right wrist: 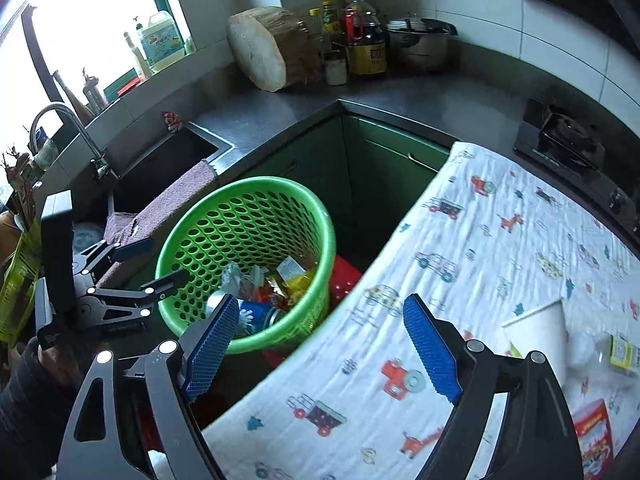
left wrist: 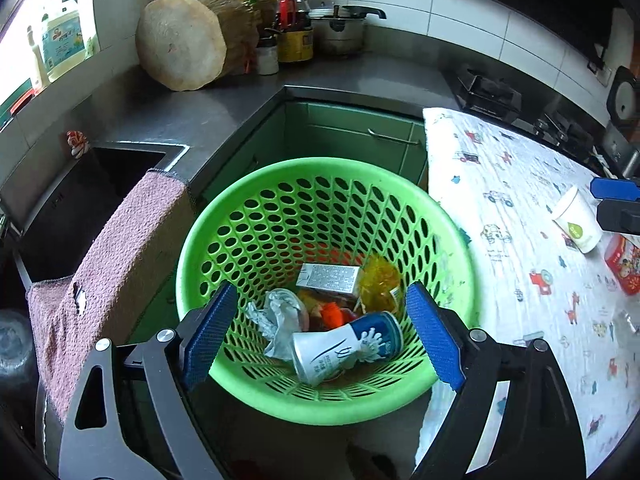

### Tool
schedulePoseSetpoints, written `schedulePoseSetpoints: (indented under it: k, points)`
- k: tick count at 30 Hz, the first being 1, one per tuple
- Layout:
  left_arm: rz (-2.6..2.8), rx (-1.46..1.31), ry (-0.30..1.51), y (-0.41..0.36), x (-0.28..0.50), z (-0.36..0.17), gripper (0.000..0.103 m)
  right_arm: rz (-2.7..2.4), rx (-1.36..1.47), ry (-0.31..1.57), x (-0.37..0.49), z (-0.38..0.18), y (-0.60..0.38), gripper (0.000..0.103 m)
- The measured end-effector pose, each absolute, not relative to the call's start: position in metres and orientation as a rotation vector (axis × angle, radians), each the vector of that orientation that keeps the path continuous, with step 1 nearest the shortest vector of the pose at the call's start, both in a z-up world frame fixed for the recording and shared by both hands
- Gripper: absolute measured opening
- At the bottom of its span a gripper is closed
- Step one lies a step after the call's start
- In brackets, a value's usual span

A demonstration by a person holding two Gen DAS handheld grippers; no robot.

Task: Collect trash
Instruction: 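Grasp the red snack cup with the right tool while the left tool grasps the white paper cup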

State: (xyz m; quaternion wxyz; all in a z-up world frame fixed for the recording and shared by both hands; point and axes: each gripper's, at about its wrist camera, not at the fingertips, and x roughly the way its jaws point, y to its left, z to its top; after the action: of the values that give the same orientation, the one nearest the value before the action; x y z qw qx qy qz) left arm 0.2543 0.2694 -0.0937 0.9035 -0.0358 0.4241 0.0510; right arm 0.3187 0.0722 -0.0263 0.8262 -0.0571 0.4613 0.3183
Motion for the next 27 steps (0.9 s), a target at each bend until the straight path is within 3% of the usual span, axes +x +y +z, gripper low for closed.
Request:
schedulePoseSetpoints:
  k: [18, 27]
  points:
    - [-0.065, 0.010, 0.861, 0.139, 0.275, -0.071, 0.090, 0.347, -0.142, 1.055, 0.307, -0.055, -0.142, 0.084]
    - [-0.159, -0.002, 0.881, 0.073, 0.295, -0.067, 0.094, 0.283, -0.204, 1.139, 0.314, -0.082, -0.193, 0.084]
